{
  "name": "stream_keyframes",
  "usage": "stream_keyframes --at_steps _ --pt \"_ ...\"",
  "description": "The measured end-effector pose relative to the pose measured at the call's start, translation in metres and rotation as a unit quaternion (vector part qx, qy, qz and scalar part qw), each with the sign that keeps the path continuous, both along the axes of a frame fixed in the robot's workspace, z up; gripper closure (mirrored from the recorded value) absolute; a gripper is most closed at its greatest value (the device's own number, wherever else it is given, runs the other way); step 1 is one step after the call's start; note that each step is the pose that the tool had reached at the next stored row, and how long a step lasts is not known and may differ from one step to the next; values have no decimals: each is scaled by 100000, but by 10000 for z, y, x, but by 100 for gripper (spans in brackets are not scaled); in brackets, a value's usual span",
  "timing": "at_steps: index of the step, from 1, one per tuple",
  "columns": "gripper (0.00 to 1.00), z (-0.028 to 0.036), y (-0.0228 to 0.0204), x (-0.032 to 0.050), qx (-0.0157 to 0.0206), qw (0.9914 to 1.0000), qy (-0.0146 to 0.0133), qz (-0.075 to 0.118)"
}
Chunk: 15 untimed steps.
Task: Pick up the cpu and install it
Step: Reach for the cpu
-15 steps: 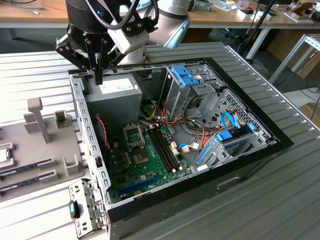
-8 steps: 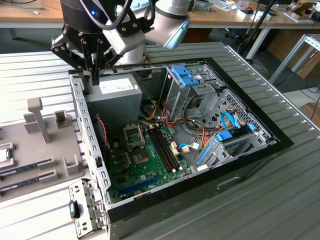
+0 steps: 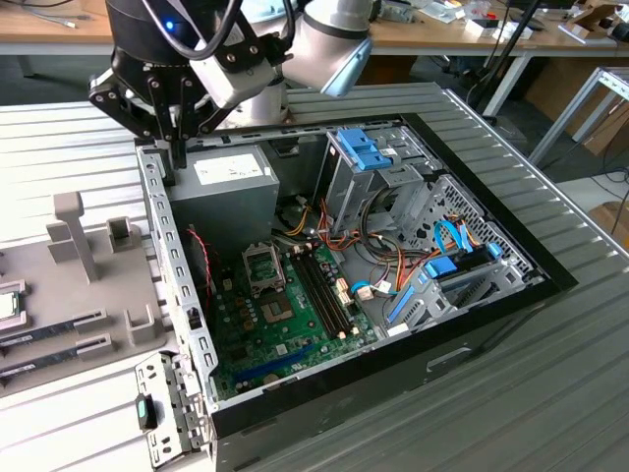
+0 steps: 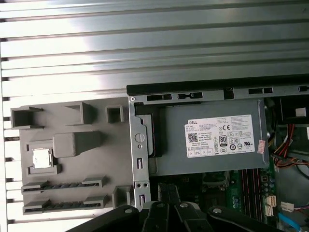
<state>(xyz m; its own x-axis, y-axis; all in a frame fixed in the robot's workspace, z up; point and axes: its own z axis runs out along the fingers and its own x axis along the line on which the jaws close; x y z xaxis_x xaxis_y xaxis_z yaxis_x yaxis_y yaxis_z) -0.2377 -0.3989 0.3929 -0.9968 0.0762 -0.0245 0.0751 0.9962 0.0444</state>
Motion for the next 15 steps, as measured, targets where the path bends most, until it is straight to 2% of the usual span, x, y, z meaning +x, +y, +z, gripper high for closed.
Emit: stream_keyframes --at_steps 15 --pt "89 -3 0 -108 -3 100000 2 0"
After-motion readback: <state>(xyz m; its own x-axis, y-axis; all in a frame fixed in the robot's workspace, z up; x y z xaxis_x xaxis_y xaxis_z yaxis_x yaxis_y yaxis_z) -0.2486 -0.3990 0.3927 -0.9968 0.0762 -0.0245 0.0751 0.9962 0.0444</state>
